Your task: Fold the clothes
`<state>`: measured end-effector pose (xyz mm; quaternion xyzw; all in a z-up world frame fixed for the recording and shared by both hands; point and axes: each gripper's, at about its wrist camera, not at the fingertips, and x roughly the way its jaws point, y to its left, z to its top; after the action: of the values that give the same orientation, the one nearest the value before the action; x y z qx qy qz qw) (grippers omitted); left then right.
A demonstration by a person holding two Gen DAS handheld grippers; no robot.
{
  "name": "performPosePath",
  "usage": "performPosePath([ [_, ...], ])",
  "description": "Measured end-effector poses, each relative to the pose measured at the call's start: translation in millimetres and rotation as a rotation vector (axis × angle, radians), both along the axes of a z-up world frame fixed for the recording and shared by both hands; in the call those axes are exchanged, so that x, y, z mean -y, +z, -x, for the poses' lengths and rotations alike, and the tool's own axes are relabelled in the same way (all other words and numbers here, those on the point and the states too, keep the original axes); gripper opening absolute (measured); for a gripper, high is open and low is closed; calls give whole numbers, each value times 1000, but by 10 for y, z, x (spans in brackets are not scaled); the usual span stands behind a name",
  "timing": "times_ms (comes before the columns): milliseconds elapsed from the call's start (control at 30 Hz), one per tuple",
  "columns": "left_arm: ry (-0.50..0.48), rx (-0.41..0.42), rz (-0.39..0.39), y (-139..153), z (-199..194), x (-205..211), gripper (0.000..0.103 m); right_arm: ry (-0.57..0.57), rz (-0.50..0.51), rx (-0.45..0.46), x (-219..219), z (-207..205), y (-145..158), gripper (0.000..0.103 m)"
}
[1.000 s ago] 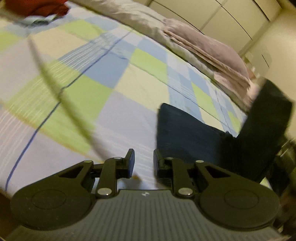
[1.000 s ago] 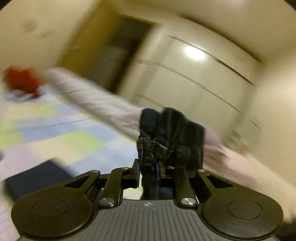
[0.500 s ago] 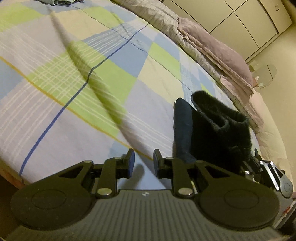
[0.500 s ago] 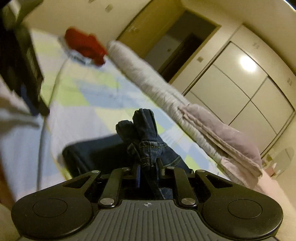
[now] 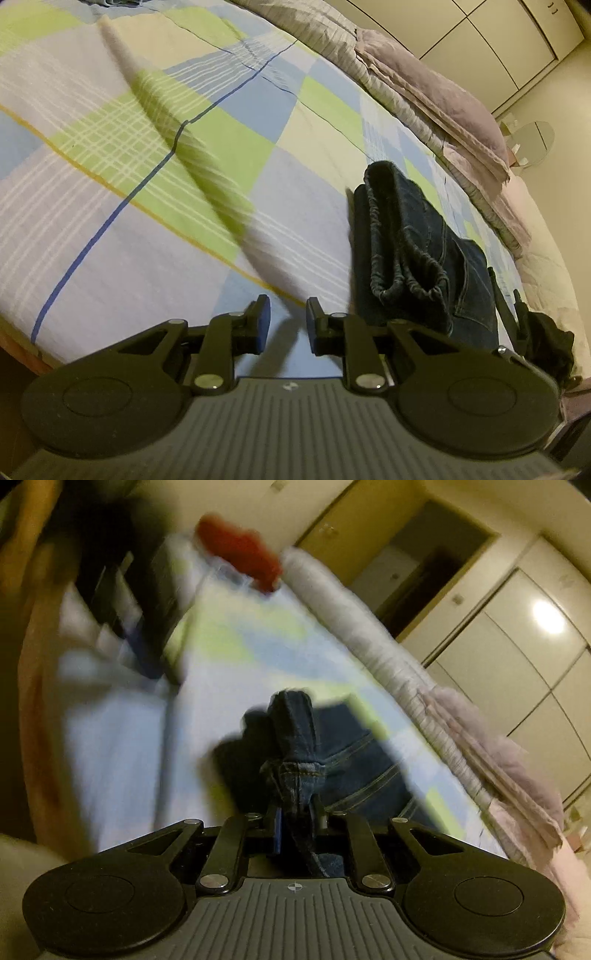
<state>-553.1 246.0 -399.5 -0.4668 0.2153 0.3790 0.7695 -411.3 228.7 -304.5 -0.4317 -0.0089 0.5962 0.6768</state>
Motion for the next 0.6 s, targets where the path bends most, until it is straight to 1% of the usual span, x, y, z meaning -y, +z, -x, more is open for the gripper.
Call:
performPosePath([
  [67, -3, 4, 5, 3, 18, 3, 16, -28, -22, -21, -46, -13, 63, 13],
  [167, 2, 11, 9, -7, 30, 3, 16, -41, -65, 5, -60, -48, 177, 13],
  [233, 0, 6, 2, -9, 25, 15, 16, -46, -58, 11, -15, -17, 187, 13],
  [267, 0, 4, 0, -11, 21, 19, 16, -43, -39, 13, -8, -4, 165, 13],
  [333, 0, 1, -1, -7, 17, 25, 16, -27, 22, 37, -36, 27, 12, 13],
  [367, 0, -2, -1, -1, 17, 28, 16, -24, 38, 45, -40, 49, -37, 15],
  [400, -1, -4, -1, 5, 16, 30, 16, -25, 38, 40, -31, 77, -38, 20],
  [467, 1, -12, -1, 18, 8, 43, 16, -37, 38, -1, -41, 53, 22, 21],
  [533, -3, -16, -3, 50, -3, 71, 16, -49, 40, -26, -32, 9, 91, 28],
  [567, -6, -18, -5, 69, -8, 87, 16, -56, 30, -39, -3, -6, 133, 43],
  [600, -9, -19, -7, 88, -14, 104, 16, -63, 7, -56, 63, -16, 187, 61],
])
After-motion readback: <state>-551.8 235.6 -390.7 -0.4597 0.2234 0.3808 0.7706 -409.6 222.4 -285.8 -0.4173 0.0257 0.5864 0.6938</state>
